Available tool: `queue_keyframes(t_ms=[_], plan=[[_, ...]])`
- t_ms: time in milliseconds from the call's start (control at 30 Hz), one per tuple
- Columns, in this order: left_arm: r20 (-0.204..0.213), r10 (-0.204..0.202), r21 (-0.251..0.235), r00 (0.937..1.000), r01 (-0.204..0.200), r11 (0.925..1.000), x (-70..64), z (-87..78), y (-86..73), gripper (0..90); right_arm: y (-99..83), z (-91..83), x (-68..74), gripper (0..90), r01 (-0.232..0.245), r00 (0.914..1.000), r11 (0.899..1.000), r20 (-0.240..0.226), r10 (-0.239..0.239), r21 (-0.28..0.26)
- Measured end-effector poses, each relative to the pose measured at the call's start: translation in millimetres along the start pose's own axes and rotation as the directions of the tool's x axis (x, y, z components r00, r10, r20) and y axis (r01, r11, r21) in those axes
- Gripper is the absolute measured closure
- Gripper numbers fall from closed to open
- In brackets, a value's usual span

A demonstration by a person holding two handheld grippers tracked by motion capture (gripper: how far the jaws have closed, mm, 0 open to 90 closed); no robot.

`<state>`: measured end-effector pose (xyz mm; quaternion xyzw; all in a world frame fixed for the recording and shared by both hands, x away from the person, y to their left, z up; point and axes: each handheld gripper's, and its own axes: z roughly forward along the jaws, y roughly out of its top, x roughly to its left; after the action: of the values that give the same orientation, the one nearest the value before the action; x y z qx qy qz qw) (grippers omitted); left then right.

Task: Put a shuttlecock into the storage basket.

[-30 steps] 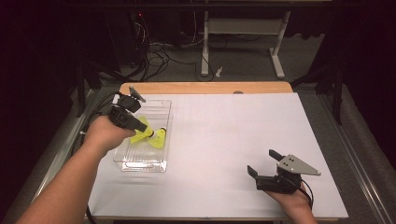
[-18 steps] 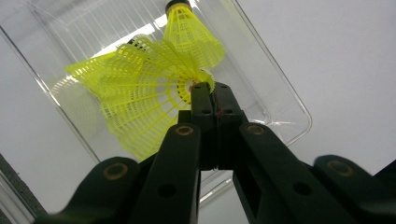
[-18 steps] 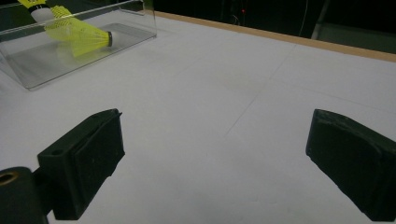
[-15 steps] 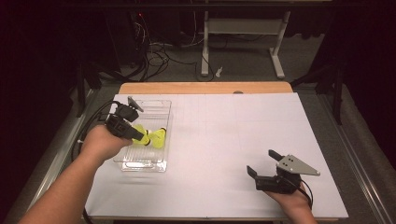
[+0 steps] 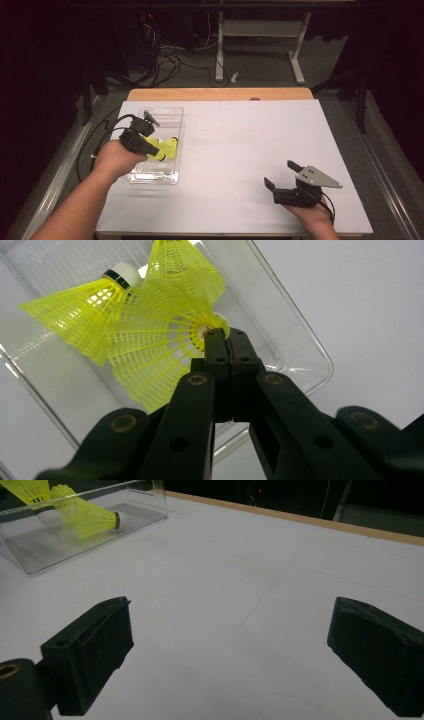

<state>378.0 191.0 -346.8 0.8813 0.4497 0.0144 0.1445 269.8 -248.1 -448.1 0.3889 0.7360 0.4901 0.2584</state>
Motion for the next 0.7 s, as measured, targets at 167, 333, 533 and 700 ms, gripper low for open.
queue_keyframes(t_ms=[167, 333, 533, 700], plan=[[0.002, 0.009, 0.003, 1.0000, -0.009, 1.0000, -2.6, 6.1, 3.8, 89.8, 0.0, -0.4, -0.3, 5.0, -0.001, 1.0000, 1.000, 0.001, 0.001, -0.001], [0.012, 0.006, 0.000, 0.9999, -0.006, 1.0000, -5.1, 11.7, 7.6, 89.8, -0.2, -0.5, -0.8, 5.0, -0.005, 1.0000, 1.000, 0.001, 0.005, -0.002], [0.008, 0.007, -0.005, 0.9999, -0.007, 1.0000, -7.7, 17.2, 11.7, 89.8, -0.2, -0.7, -1.0, 5.0, -0.006, 1.0000, 1.000, 0.001, 0.006, -0.003], [0.012, 0.002, -0.005, 0.9999, -0.002, 1.0000, -7.7, 23.0, 14.7, 89.8, -0.3, -0.5, -1.0, 5.1, -0.004, 1.0000, 1.000, 0.000, 0.005, -0.001]])
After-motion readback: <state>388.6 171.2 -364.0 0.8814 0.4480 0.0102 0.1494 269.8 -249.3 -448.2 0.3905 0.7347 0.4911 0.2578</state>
